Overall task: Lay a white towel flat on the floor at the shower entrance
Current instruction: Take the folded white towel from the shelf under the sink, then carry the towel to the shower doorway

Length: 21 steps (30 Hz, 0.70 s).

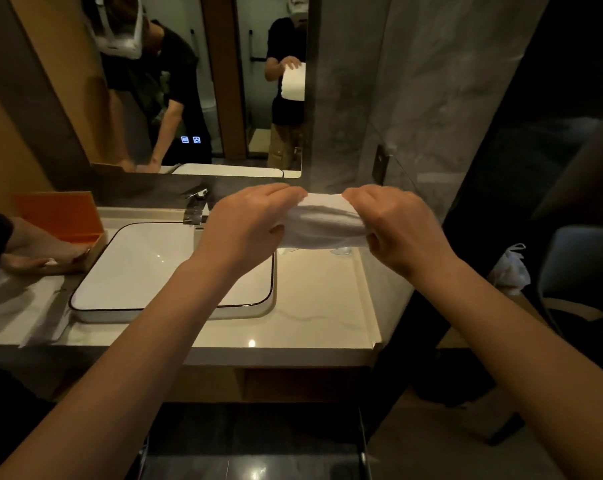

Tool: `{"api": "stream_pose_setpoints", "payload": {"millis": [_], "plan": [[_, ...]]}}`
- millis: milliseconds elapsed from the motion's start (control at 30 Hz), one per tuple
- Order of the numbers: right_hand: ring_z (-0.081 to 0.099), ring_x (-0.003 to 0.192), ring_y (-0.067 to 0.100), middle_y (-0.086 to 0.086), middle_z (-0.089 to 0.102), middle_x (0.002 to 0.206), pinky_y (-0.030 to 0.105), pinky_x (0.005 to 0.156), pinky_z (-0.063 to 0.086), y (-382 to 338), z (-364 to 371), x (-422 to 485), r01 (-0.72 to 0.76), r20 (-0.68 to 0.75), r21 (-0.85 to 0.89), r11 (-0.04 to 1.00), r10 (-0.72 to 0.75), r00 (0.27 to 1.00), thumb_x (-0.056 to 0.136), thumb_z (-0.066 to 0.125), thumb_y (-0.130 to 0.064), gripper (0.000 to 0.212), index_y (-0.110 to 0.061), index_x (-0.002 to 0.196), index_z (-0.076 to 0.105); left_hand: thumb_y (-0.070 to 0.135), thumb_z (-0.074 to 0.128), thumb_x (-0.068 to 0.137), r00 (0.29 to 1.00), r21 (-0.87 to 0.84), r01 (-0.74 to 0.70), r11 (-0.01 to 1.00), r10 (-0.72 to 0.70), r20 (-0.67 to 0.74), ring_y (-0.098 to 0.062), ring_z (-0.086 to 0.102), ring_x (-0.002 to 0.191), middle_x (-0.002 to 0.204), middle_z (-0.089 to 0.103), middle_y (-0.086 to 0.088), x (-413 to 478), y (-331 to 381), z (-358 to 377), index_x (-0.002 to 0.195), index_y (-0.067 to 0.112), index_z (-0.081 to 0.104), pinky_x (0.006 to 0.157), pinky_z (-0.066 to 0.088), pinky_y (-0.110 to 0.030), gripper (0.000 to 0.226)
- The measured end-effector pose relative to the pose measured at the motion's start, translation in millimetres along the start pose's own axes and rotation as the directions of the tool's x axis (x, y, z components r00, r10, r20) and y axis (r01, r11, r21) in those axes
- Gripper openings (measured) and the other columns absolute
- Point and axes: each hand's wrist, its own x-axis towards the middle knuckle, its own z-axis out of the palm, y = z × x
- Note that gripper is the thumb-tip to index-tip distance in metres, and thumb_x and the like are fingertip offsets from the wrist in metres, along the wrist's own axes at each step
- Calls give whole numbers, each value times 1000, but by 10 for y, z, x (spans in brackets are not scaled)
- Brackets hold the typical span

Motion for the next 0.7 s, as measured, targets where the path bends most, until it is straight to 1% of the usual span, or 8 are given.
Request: {"api": "stream_pose_setpoints", "payload": {"millis": [67,200,400,500,567,700], "plan": [[58,92,32,11,62,110,42,74,48,-26,-64,-5,-40,-4,-26,999,40,999,83,51,0,42,-12,124,51,2,66,76,999,-17,-40,999,40,-15,-31,61,103,119,65,-2,61,-36,-38,122,18,60,74,51,-38,49],[58,94,33,12,61,110,47,76,48,-132,-169,-62,-147,-9,-71,986,147,989,81,54,-1,44,-12,124,50,1,63,77,989,-86,-151,985,151,-11,-32,60,103,119,64,-2,151,-130,-110,122,18,60,72,54,-43,49],[58,98,34,13,62,114,46,77,48,-412,-392,-290,-277,-16,-131,952,278,961,78,59,-4,50,-11,128,50,2,61,77,945,-190,-324,927,326,-21,-32,60,100,118,64,-3,163,-202,-170,122,17,59,71,52,-41,47],[58,102,33,13,60,119,47,80,48,-525,-573,-507,-345,3,-157,925,349,937,79,62,-8,53,-11,130,49,2,61,77,914,-250,-400,882,404,-39,-32,61,99,118,65,-4,142,-75,-222,121,17,60,70,53,-41,47],[58,103,32,13,61,119,47,80,49,-595,-731,-682,-381,1,-170,909,387,922,78,64,-10,53,-10,130,49,3,62,78,892,-297,-444,846,449,-53,-32,62,100,118,65,-4,107,54,-270,122,17,60,72,54,-43,46],[58,101,37,16,61,118,47,78,50,-749,-1084,-1077,-446,-10,-237,863,457,890,74,65,-4,57,-8,129,51,7,66,80,860,-369,-499,785,500,-98,-30,62,104,120,64,-6,4,365,-389,124,18,59,79,54,-44,45]]}}
